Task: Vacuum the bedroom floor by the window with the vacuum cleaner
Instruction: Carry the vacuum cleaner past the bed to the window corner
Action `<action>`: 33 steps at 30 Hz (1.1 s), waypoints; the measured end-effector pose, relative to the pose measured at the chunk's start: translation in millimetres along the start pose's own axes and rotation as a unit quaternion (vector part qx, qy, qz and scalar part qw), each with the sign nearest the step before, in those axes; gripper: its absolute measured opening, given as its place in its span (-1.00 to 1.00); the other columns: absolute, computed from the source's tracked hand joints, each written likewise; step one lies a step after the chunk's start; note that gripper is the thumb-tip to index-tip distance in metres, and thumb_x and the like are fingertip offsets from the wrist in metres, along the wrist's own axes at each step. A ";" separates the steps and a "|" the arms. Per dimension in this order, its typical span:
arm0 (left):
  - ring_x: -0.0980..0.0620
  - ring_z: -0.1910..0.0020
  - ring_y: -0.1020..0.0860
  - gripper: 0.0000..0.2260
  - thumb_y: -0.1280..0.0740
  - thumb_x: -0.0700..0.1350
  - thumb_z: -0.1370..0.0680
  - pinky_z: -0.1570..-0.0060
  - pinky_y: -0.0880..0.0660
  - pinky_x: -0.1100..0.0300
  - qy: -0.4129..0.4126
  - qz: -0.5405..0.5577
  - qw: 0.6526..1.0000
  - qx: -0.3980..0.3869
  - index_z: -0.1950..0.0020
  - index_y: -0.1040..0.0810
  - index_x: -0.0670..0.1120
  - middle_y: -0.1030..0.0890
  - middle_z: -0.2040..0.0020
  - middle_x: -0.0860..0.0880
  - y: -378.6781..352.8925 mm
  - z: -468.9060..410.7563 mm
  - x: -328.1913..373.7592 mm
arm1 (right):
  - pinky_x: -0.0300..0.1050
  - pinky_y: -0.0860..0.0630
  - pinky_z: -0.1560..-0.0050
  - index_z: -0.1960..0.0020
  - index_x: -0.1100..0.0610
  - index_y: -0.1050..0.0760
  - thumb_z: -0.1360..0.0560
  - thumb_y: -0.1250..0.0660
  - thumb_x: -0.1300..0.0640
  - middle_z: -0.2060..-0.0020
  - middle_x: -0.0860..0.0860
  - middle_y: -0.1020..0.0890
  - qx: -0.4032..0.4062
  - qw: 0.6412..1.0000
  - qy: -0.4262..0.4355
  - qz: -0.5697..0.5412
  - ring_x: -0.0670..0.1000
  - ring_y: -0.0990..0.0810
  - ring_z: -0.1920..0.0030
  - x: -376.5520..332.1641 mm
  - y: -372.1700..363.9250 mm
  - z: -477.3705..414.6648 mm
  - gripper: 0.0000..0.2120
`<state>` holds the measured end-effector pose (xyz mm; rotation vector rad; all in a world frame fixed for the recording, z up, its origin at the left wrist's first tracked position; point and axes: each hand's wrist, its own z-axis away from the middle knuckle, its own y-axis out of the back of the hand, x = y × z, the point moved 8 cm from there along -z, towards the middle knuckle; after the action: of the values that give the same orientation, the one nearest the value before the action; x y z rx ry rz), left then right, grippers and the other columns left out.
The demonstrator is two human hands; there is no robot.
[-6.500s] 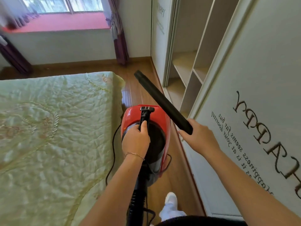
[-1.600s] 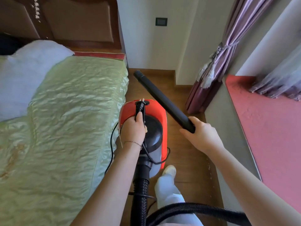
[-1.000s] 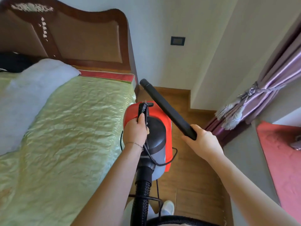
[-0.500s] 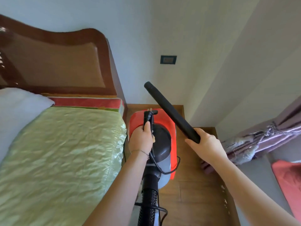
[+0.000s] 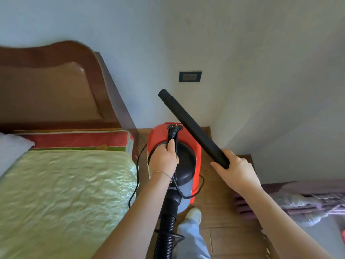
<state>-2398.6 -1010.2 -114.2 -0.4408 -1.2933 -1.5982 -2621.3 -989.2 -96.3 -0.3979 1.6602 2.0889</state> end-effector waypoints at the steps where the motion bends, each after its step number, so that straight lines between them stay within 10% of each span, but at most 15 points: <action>1: -0.03 0.43 -0.49 -0.52 -0.02 0.07 -0.63 0.31 -0.34 0.18 0.002 -0.005 1.000 -0.001 0.41 -0.46 -0.05 -0.50 0.51 0.03 -5.3 -11.8 0.5 | -0.13 -0.53 0.17 -0.31 -0.02 -0.40 -0.50 -0.32 -0.10 0.18 -0.02 -0.57 -0.002 1.000 0.004 -0.006 0.10 -0.63 0.13 2.1 -3.2 -11.3 -0.58; 17: -0.04 0.40 -0.49 -0.55 -0.02 0.03 -0.64 0.30 -0.35 0.16 0.009 -0.030 0.999 0.019 0.39 -0.43 -0.05 -0.49 0.48 0.01 -96.4 -187.0 -23.2 | -0.18 -0.51 0.23 -0.30 0.03 -0.42 -0.48 -0.37 -0.04 0.22 -0.11 -0.53 0.003 0.999 0.032 -0.036 0.06 -0.65 0.20 64.9 -74.6 -187.2 -0.58; 33: 0.01 0.41 -0.48 -0.56 -0.03 0.04 -0.64 0.30 -0.38 0.16 0.005 -0.013 1.000 0.013 0.35 -0.45 -0.09 -0.48 0.50 0.01 -223.3 -321.7 -182.1 | -0.01 -0.59 0.18 -0.31 0.03 -0.41 -0.44 -0.41 0.00 0.14 0.00 -0.67 -0.006 0.999 0.018 -0.037 0.09 -0.66 0.19 198.8 -310.0 -291.1 -0.53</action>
<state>-2414.7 -1225.1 -488.4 -0.4020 -1.3161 -1.6007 -2649.7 -1183.3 -522.8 -0.4947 1.6296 2.0494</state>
